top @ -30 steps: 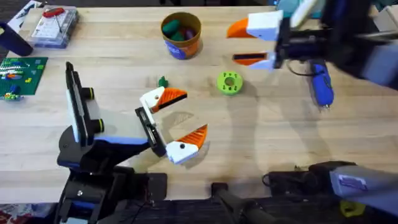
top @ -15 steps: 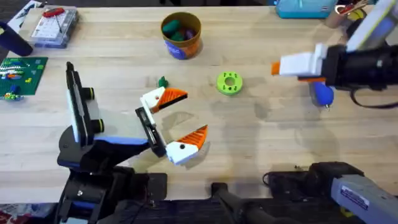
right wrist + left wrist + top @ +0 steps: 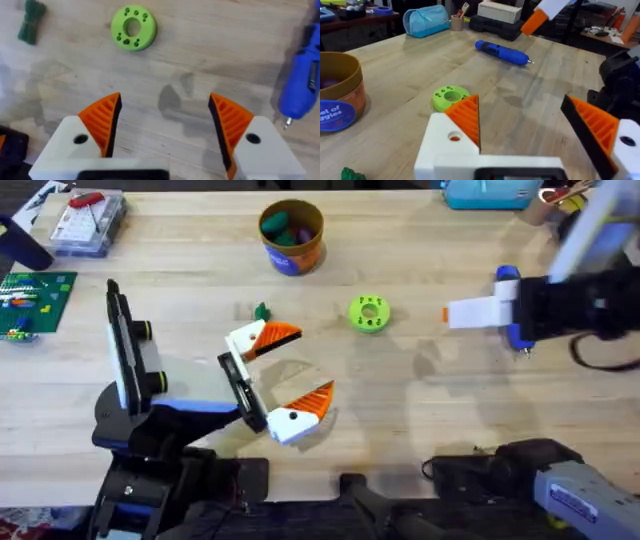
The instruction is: Pick up the gripper from the table and insert it into the empty holder that is missing its gripper. Then pick up a screw, insert it into the mounting hole, and use the screwdriver to tighten it. Finally, clean up the table by picking up the vegetable and placing it into the bucket.
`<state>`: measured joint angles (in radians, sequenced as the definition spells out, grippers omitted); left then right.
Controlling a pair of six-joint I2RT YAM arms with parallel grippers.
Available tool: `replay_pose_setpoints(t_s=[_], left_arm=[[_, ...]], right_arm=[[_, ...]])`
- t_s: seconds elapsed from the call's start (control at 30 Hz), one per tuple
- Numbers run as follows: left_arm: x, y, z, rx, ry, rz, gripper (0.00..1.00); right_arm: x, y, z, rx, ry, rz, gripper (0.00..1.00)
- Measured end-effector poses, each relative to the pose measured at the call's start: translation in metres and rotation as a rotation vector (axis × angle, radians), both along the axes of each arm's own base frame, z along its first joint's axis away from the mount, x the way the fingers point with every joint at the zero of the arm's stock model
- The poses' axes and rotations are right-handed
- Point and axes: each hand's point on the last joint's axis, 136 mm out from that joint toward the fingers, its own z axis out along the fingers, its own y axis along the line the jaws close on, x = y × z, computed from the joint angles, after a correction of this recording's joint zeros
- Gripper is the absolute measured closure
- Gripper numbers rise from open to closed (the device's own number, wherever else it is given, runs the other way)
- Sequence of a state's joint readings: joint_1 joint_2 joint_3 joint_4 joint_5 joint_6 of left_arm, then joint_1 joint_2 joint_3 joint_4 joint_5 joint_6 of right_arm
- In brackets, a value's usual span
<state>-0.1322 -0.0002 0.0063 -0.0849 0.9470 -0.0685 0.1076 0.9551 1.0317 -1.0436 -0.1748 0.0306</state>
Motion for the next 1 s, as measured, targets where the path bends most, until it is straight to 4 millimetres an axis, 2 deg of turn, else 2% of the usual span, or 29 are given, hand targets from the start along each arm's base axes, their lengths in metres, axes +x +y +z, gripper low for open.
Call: replay_pose_setpoints(t_s=[0.07, 0.23, 0.33, 0.47, 0.77, 1.0], left_arm=[[0.000, 0.000, 0.000, 0.000, 0.000, 0.000, 0.011], [0.000, 0.000, 0.000, 0.000, 0.000, 0.000, 0.011], [0.000, 0.000, 0.000, 0.000, 0.000, 0.000, 0.011], [0.000, 0.000, 0.000, 0.000, 0.000, 0.000, 0.011], [0.000, 0.000, 0.000, 0.000, 0.000, 0.000, 0.011], [0.000, 0.000, 0.000, 0.000, 0.000, 0.000, 0.011]], right_arm=[[0.003, 0.009, -0.007, -0.023, 0.023, 0.037, 0.006], [0.006, 0.038, -0.041, -0.114, 0.144, 0.161, 0.006], [0.009, 0.057, -0.051, -0.135, 0.153, 0.229, 0.006], [0.018, 0.070, -0.047, -0.131, 0.094, 0.259, 0.006], [0.037, 0.078, -0.036, -0.105, -0.002, 0.250, 0.006], [0.037, 0.078, -0.035, -0.105, -0.003, 0.250, 0.006]])
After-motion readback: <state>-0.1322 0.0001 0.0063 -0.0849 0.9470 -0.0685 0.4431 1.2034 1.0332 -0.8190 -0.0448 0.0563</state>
